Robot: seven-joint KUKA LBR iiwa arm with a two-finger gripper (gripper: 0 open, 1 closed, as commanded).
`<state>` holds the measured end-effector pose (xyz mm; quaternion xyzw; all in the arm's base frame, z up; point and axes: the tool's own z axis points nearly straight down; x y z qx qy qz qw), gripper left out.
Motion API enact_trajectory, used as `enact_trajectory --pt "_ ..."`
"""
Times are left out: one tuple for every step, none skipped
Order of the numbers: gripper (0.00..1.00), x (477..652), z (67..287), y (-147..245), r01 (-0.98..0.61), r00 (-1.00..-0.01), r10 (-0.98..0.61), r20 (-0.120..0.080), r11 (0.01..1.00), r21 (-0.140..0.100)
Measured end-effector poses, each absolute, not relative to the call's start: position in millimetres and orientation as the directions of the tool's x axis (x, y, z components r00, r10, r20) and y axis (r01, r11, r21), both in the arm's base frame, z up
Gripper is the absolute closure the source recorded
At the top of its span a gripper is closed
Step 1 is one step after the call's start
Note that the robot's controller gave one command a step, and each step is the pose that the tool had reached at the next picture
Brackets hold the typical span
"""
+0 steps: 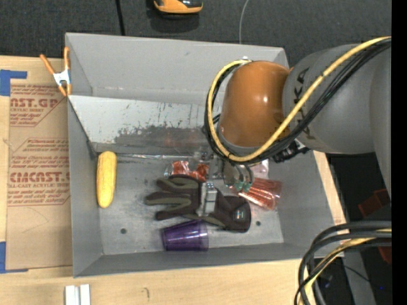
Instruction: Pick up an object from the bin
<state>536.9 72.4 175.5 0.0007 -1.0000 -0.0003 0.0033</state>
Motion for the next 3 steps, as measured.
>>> enact_trajectory --pt "0.00 538.7 180.0 72.1 -0.001 -1.000 -0.001 -0.001 1.000 0.001" --pt "1.00 544.1 75.9 63.8 -0.045 -0.999 -0.045 -0.004 0.999 0.002" --pt "1.00 544.1 75.9 63.8 -0.045 -0.999 -0.045 -0.004 0.999 0.002"
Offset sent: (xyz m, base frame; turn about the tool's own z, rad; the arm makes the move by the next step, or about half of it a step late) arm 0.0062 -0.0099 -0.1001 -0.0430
